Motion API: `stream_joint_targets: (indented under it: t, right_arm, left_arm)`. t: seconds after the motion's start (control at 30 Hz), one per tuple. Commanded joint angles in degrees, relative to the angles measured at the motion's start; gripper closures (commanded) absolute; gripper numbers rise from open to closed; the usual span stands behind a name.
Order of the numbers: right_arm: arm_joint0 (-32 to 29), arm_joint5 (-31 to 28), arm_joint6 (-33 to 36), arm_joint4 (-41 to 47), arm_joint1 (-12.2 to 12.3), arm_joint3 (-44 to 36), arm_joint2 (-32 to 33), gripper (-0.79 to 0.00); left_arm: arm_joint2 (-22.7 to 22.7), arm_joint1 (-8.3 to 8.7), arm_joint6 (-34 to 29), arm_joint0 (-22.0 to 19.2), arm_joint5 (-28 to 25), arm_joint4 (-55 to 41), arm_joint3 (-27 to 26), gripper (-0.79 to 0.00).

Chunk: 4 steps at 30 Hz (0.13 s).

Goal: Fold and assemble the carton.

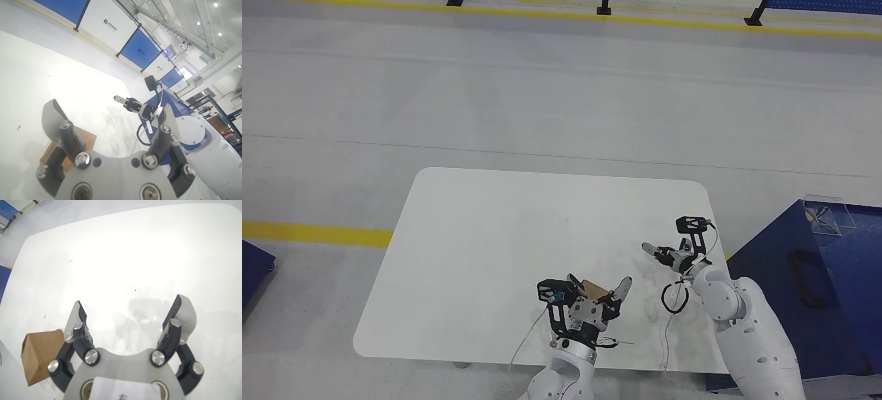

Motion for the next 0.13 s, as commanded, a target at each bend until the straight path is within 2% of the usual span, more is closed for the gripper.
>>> stream_joint_targets:
  t: [0.0, 0.1]
  right_arm:
    - [0.00, 0.00, 0.00, 0.00, 0.00, 0.00, 0.00, -0.785]
    - [0.00, 0.00, 0.00, 0.00, 0.00, 0.00, 0.00, -0.785]
  left_arm:
    - [0.00, 0.00, 0.00, 0.00, 0.00, 0.00, 0.00, -0.784]
    - [0.00, 0.00, 0.00, 0.00, 0.00, 0.00, 0.00, -0.784]
